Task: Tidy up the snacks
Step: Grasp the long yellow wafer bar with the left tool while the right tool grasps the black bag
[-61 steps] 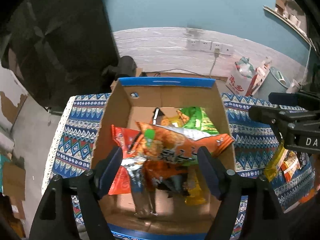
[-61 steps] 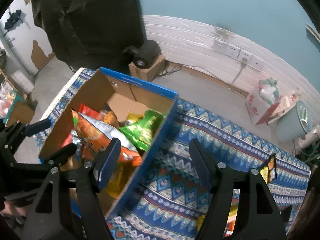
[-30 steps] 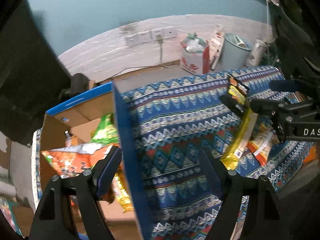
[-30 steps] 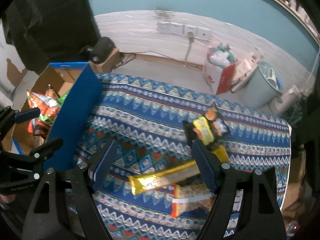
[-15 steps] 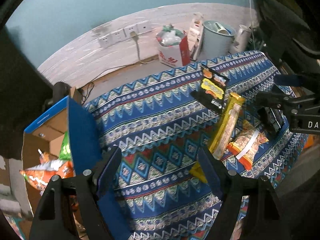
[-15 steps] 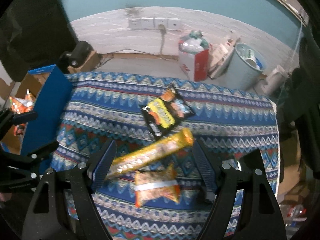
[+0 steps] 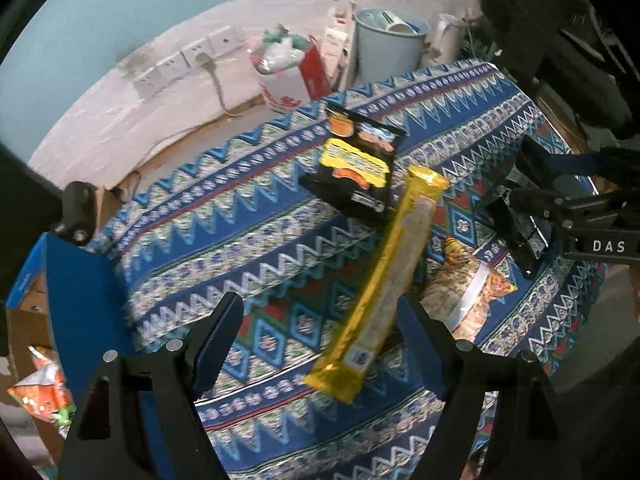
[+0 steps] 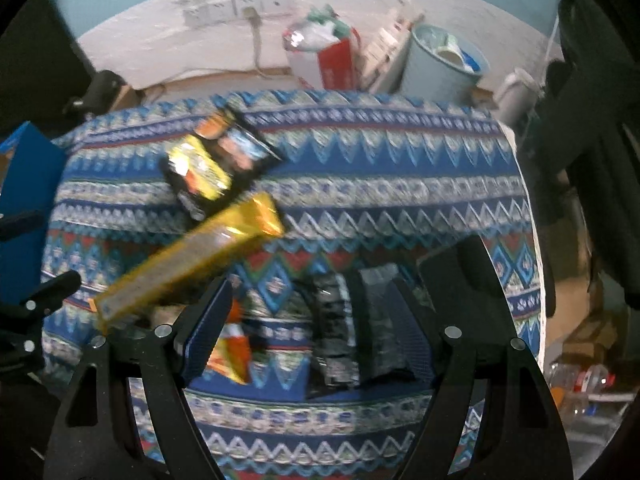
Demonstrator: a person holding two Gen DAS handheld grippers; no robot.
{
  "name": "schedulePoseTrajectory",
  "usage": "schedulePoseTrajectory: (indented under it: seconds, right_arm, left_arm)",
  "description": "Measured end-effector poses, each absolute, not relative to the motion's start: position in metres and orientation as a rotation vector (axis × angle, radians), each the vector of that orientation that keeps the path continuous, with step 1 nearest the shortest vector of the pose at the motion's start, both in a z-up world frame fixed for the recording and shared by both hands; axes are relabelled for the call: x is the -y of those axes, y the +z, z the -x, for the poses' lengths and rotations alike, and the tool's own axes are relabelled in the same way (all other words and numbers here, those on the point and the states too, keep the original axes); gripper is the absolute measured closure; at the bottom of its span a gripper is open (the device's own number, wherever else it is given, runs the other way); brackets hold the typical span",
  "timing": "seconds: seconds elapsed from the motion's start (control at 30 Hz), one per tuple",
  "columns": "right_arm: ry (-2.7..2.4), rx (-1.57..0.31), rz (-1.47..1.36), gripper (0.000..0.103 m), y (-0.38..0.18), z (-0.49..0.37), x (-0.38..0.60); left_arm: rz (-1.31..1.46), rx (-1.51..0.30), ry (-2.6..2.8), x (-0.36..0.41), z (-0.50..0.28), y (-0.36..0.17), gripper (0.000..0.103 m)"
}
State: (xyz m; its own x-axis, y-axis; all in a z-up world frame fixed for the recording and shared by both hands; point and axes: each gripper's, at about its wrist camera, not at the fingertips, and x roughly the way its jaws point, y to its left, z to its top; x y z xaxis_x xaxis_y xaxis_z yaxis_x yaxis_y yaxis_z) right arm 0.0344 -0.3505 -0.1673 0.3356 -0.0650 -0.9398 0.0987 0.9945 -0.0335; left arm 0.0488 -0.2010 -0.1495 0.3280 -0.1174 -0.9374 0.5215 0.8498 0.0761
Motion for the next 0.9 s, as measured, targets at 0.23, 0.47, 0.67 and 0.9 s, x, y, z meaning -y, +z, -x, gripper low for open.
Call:
schedulePoseTrajectory:
  seconds: [0.23, 0.47, 0.67, 0.9]
  right_arm:
    - [-0.122, -1.303, -0.052, 0.025, -0.195, -0.032, 0.370]
    - [-0.130, -1.372, -0.064, 0.025, -0.221, -0.030, 0.381]
    - [-0.135, -1.413, -0.057, 0.025, -0.241, -0.029, 0.385]
    - [-0.128, -1.402, -0.019, 0.030, -0.250, -0.030, 0.378]
  left_arm:
    - [-0.397, -1.190, -0.477, 0.220, -0.057, -0.168, 0.023]
    - [-0.410, -1.225, -0.520, 0.236, -0.060, -0.186, 0.023]
    - [-0.469, -1.249, -0.515, 0.245, -0.060, -0.206, 0.023]
    - [-0.486, -1.274, -0.509, 0.247, -0.064, -0.223, 0.023]
